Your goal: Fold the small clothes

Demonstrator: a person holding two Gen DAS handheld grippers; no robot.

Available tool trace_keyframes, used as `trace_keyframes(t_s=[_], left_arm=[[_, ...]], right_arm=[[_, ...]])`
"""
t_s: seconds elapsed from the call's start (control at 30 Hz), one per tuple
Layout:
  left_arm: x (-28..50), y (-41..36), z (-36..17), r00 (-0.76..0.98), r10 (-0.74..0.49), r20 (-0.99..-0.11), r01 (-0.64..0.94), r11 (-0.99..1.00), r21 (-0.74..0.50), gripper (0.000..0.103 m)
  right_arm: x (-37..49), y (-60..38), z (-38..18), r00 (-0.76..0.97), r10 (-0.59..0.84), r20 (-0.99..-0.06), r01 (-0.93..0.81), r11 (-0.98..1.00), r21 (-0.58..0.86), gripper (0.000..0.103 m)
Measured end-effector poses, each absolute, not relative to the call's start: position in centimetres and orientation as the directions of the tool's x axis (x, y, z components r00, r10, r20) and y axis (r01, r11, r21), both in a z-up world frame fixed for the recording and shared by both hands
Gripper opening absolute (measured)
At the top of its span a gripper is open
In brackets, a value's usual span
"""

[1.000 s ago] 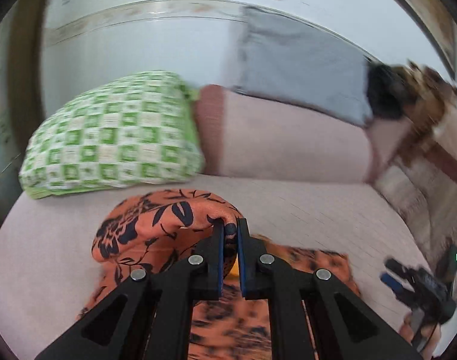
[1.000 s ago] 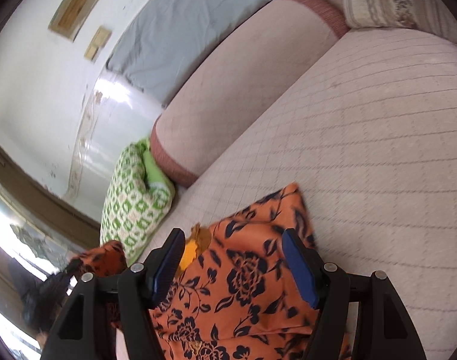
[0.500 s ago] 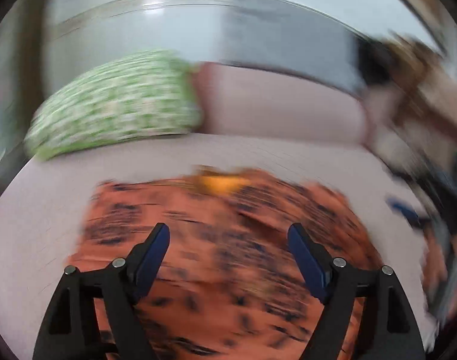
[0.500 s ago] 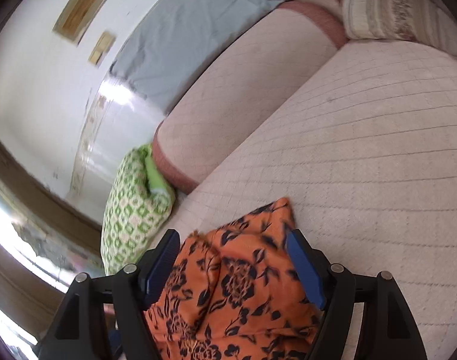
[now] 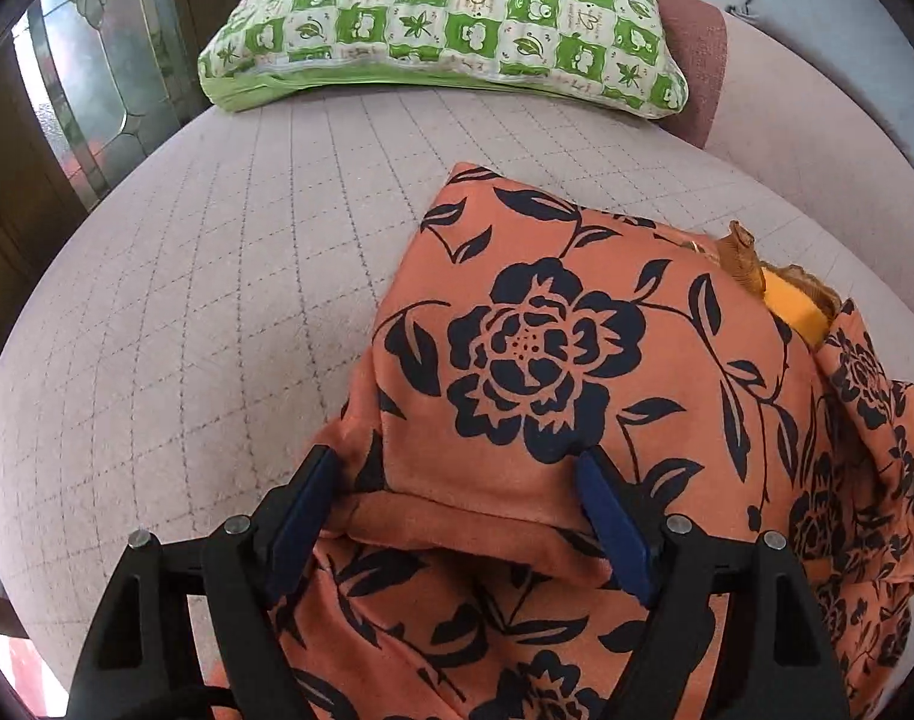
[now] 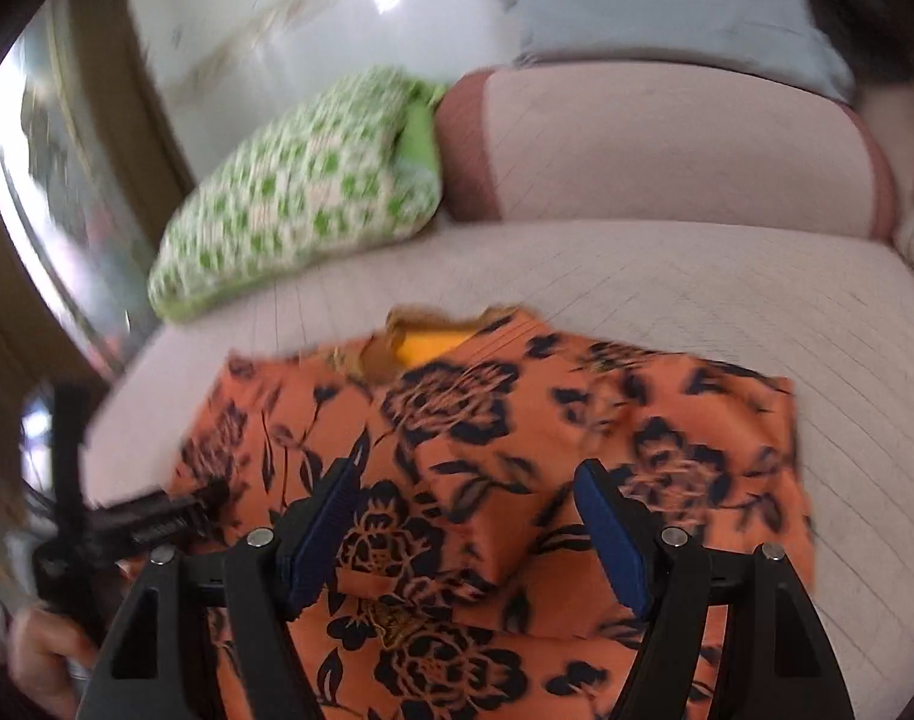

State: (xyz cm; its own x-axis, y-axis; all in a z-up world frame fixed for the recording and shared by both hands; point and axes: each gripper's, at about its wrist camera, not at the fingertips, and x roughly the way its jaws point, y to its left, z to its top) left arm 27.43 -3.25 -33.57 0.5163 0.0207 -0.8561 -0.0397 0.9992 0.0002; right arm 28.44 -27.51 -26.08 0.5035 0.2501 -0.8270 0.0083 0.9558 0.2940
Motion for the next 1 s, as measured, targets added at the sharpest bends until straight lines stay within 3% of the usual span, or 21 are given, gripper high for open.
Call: trace_keyframes(t_s=[0.17,0.2,0.23,0.27,0.43,0.5,0.63,0.73,0.87,1.0], left_arm=[[28.3,-2.7,-33.7,0.51,-0.005,-0.86,-0.027,0.999,-0.022,0.082],[28.3,-2.7,-33.7,0.512,-0.007,-0.859,-0.02,1.0,-0.02,0.082],[28.3,-2.7,-33.7,0.513,-0.009,-0.858,-0.014,1.0,-0.019,0.083],[28.3,-2.7,-33.7,0.514,-0.011,-0.858,-0.011,1.0,-0.02,0.083],[28.2,-2.6,-33.8,0.523,-0.003,-0.852,-0.013,1.0,-0.012,0.083],[27.9,-2.6,-33.8,0.526,0.006,-0.851,-0.019,1.0,-0.004,0.083],[27.0,-3.0,-33.4,0.551,0.057,-0.833,-0.051,0.998,0.035,0.083],[25.8,-4.1,-32.2,0.621,0.095,-0.778,-0.043,0.995,0.087,0.082],[24.2,-6.6,-30.6,0.71,0.025,-0.704,0.039,0.996,0.075,0.082],[24.2,-8.6,-30.9,0.709,-0.008,-0.705,0.09,0.993,0.08,0.082]], right_arm=[[31.6,-22.9,-29.5,0.421,0.023,-0.907,-0.089,0.996,-0.016,0.074],[32.3,-23.1,-29.9,0.423,-0.015,-0.906,-0.068,0.997,-0.048,0.066],[32.8,-23.6,-30.1,0.425,-0.034,-0.905,-0.039,0.998,-0.055,0.032],[33.2,-24.3,-30.2,0.414,-0.05,-0.909,-0.01,0.998,-0.059,0.016],[29.8,-34.7,-28.1,0.478,0.119,-0.87,0.332,0.893,0.304,0.016],[26.5,-39.0,-28.7,0.509,0.209,-0.835,0.435,0.775,0.459,0.021],[19.1,-45.6,-30.6,0.499,0.243,-0.832,0.634,0.552,0.541,0.025],[16.5,-48.0,-29.3,0.554,0.207,-0.806,0.662,0.478,0.577,0.027],[19.0,-46.4,-26.1,0.619,0.21,-0.757,0.536,0.591,0.603,0.027],[24.2,-42.9,-25.0,0.595,0.203,-0.778,0.442,0.726,0.527,0.027]])
